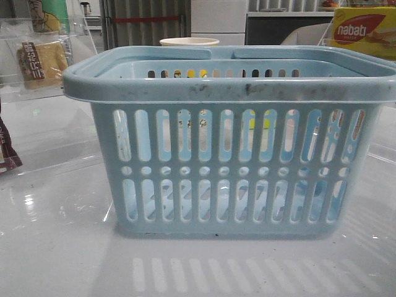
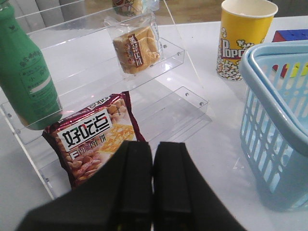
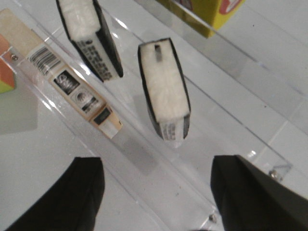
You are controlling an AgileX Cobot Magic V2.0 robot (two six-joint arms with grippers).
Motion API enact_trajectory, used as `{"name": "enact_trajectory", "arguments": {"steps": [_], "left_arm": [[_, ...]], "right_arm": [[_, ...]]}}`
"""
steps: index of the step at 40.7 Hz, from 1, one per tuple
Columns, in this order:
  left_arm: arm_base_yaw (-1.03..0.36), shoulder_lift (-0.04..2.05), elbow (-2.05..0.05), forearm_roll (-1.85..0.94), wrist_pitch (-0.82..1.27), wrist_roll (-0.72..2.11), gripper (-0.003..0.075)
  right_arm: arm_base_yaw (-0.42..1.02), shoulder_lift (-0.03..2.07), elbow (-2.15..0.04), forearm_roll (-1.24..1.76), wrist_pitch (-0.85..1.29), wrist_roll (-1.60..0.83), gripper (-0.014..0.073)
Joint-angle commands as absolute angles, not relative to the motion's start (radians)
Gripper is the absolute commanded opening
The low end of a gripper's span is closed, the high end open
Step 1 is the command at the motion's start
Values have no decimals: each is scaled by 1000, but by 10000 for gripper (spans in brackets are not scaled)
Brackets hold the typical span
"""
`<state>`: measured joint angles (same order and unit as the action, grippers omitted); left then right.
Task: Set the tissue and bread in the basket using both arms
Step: 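Move the right gripper over the small tissue packs on the acrylic shelf, then grasp a black-and-white tissue pack with the right gripper and lift it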
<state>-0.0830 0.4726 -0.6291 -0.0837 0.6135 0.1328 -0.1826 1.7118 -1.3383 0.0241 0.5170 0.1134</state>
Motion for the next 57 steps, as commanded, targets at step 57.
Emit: {"name": "enact_trajectory", "arguments": {"steps": [57], "left_arm": [[-85,485,-664,-91,530,126,109]], "right_arm": [[-165,1805,-1521,11,338,113,225]]}}
